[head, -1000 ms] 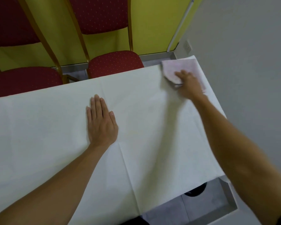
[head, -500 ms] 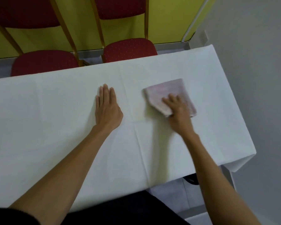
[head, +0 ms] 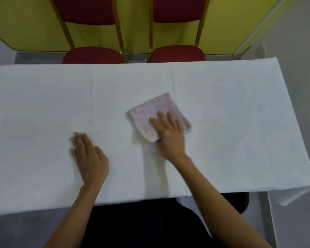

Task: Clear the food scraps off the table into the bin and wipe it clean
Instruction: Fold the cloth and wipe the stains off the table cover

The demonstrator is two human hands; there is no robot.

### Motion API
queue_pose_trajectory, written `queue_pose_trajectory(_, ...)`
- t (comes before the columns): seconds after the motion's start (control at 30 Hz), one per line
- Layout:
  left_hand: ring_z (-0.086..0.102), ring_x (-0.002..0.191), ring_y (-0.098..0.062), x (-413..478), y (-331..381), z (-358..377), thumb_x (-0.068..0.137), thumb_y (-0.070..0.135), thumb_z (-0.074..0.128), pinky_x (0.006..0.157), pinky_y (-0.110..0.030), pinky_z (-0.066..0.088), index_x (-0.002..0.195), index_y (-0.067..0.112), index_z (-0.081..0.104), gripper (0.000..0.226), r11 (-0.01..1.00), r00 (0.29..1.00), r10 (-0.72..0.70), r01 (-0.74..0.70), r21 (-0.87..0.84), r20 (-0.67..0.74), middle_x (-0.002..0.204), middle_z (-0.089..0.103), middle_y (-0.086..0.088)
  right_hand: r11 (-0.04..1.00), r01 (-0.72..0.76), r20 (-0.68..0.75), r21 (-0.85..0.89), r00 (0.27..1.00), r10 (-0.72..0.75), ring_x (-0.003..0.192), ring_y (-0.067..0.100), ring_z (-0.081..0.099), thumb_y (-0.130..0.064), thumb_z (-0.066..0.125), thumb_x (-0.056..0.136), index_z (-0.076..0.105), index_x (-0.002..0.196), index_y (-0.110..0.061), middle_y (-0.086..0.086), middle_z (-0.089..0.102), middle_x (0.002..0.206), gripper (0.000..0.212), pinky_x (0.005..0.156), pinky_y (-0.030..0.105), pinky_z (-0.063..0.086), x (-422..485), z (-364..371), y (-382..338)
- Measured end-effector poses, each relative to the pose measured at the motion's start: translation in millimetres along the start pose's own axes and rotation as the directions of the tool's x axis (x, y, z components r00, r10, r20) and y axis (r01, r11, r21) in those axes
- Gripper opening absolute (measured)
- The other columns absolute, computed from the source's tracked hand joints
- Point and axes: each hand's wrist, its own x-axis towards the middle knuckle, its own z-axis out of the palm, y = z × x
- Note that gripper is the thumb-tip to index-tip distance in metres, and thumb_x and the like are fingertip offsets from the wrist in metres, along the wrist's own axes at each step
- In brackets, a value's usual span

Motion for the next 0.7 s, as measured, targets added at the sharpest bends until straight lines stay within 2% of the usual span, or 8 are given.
queue_pose_trajectory(0.1,0.004,0.154,-0.031,-2,-34,-13,0.102,0.011,0.035,0.123,-0.053,0.005,0.153,-0.007,0.018,0.056,0.990,0.990,-0.139,0.138,-0.020,-0.029,0.164,0.008,-0.019,0.987,-0.159,-0.043,-0.022,0.986,0.158,0.146,0.041,0.027,-0.007,0.058,0.083,0.050,0.145,-0.022,0.012,0.036,0.157,0.064,0.117,0.055,0.021,4,-7,24)
queue_pose_trajectory(0.17,0.005,0.153,-0.031,-5,-47,-18,0.103,0.023,0.027,0.123,-0.054,0.006,0.153,-0.007,0.017,0.059,0.986,0.986,-0.168,0.168,-0.001,-0.022,0.164,0.009,-0.021,0.975,-0.209,-0.054,-0.071,0.977,0.205,0.148,0.043,0.020,-0.008,0.057,0.086,0.045,0.147,-0.026,0.010,0.032,0.159,0.065,0.117,0.060,0.012,2,1,3)
queue_pose_trajectory(0.27,0.010,0.152,-0.035,-8,-51,-17,0.103,0.029,0.022,0.123,-0.054,0.008,0.152,-0.009,0.019,0.062,0.991,0.991,-0.129,0.130,0.035,-0.028,0.162,0.014,-0.024,0.994,-0.035,0.036,-0.103,0.999,0.039,0.147,0.046,0.019,-0.022,0.059,0.093,0.046,0.144,-0.034,0.011,0.033,0.159,0.054,0.112,0.069,0.005,-8,36,-62)
queue_pose_trajectory(0.37,0.008,0.153,-0.033,-8,-50,-17,0.103,0.030,0.022,0.123,-0.052,0.008,0.153,-0.007,0.018,0.062,0.990,0.991,-0.123,0.126,0.061,-0.051,0.163,0.013,-0.022,0.992,0.118,0.150,-0.040,0.982,-0.110,0.152,0.036,0.009,-0.019,0.055,0.098,0.026,0.154,-0.035,0.010,0.020,0.164,0.065,0.116,0.065,0.014,-24,60,-121)
queue_pose_trajectory(0.43,0.003,0.154,-0.030,-8,-51,-15,0.104,0.032,0.020,0.124,-0.050,0.005,0.154,-0.004,0.015,0.063,0.991,0.992,-0.110,0.114,0.064,-0.054,0.164,0.009,-0.018,0.997,0.081,0.108,0.010,0.991,-0.082,0.153,0.028,0.008,-0.026,0.052,0.098,0.022,0.156,-0.032,0.008,0.015,0.165,0.065,0.119,0.058,0.014,-28,46,-129)
queue_pose_trajectory(0.5,0.001,0.154,-0.028,-8,-54,-15,0.104,0.033,0.018,0.124,-0.049,0.003,0.155,-0.003,0.013,0.062,0.992,0.992,-0.108,0.111,0.055,-0.058,0.165,0.006,-0.016,0.999,0.043,-0.026,-0.010,0.999,-0.043,0.152,0.027,0.015,-0.039,0.054,0.095,0.031,0.154,-0.030,0.009,0.021,0.164,0.064,0.120,0.054,0.012,-27,22,-112)
queue_pose_trajectory(0.6,0.001,0.154,-0.029,-8,-54,-13,0.104,0.031,0.021,0.124,-0.049,0.003,0.155,-0.003,0.013,0.062,0.993,0.992,-0.106,0.109,0.039,-0.067,0.165,0.006,-0.017,0.972,-0.214,-0.007,-0.094,0.977,0.215,0.152,0.035,0.002,-0.067,0.051,0.087,0.021,0.156,-0.032,0.016,0.009,0.165,0.083,0.117,0.062,0.007,-4,-9,-66)
queue_pose_trajectory(0.7,-0.002,0.154,-0.029,-5,-56,-16,0.103,0.029,0.025,0.124,-0.049,0.001,0.155,-0.004,0.011,0.063,0.995,0.994,-0.102,0.102,0.010,-0.029,0.165,0.003,-0.018,0.862,-0.477,0.096,-0.173,0.862,0.497,0.149,0.044,-0.012,-0.094,0.044,0.066,0.002,0.152,-0.039,0.022,-0.010,0.163,0.110,0.111,0.072,0.002,23,-12,-40)
